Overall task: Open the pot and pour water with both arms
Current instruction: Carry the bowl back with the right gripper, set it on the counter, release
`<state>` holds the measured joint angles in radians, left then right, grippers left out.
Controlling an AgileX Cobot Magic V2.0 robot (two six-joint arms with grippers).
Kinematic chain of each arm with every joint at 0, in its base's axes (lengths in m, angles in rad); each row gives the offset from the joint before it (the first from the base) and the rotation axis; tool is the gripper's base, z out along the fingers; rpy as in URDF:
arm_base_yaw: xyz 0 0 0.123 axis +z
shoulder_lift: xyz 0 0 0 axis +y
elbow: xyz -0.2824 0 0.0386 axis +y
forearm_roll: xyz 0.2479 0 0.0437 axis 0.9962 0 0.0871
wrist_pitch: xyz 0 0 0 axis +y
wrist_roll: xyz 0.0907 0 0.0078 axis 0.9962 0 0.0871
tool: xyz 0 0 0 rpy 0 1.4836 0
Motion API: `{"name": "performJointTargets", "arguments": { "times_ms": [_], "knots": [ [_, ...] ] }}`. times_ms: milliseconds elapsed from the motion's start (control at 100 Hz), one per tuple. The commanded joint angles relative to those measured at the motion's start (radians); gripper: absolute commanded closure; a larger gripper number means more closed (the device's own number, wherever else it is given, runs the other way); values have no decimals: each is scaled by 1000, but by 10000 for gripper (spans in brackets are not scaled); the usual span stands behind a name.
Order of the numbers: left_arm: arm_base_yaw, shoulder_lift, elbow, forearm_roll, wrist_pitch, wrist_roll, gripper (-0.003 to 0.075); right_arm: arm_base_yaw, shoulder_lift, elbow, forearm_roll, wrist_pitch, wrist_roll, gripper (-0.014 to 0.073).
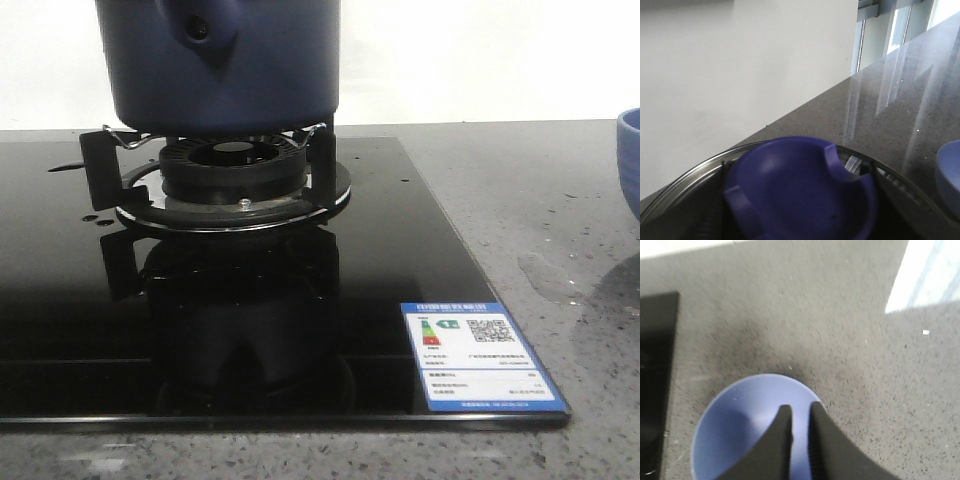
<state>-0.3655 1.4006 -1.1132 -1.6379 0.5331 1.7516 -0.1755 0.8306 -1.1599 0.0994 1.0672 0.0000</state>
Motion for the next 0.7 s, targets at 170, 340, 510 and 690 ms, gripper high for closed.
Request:
{"name": "performJointTargets", "arguments": {
  "times_ms": [170,340,510,690],
  "knots": [
    [82,4,-44,-136,56,4,500,-7,-76,-38,-5,-36,-7,658],
    [91,36,-44,-145,139,4,500,-7,-76,-38,-5,-42,-7,658],
    [91,57,-44,-117,160,4,500,-7,-72,-38,-5,-51,-7,658],
    [89,58,-44,-107,151,56,500,-7,-70,-30,-5,-68,-7,658]
  ]
}}
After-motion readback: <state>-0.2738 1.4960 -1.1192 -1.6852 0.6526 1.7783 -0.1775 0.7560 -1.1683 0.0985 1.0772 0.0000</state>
